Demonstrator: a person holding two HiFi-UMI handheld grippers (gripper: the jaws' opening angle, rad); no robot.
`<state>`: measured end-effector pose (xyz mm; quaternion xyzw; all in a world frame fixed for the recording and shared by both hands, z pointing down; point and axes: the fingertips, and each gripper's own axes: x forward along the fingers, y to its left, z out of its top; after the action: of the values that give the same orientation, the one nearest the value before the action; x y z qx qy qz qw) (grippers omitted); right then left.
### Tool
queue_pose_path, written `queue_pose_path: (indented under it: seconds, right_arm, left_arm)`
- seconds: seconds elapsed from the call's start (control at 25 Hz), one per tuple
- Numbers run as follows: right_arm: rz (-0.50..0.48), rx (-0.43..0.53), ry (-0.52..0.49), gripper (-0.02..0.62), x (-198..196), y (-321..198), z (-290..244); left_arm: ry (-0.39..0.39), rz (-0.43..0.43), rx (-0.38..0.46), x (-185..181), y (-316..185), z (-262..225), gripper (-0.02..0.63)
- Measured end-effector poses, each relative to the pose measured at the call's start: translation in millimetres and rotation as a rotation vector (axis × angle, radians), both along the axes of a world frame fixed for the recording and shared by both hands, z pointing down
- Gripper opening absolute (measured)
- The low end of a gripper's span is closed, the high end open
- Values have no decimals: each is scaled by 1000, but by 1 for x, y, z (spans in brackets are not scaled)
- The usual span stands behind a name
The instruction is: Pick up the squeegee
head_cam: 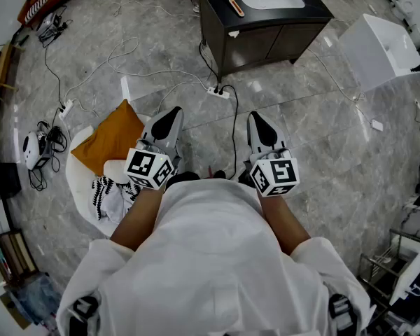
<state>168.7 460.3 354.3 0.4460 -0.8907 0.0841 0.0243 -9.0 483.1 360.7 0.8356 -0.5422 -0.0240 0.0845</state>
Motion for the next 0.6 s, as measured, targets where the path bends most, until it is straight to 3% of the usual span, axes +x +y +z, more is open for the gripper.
queue_pose_path:
  seconds: [0.6]
  right_arm:
    - [31,-26,-61,15,44,-43,9]
  left_arm:
    - [-9,-7,-13,23,-37,5,17]
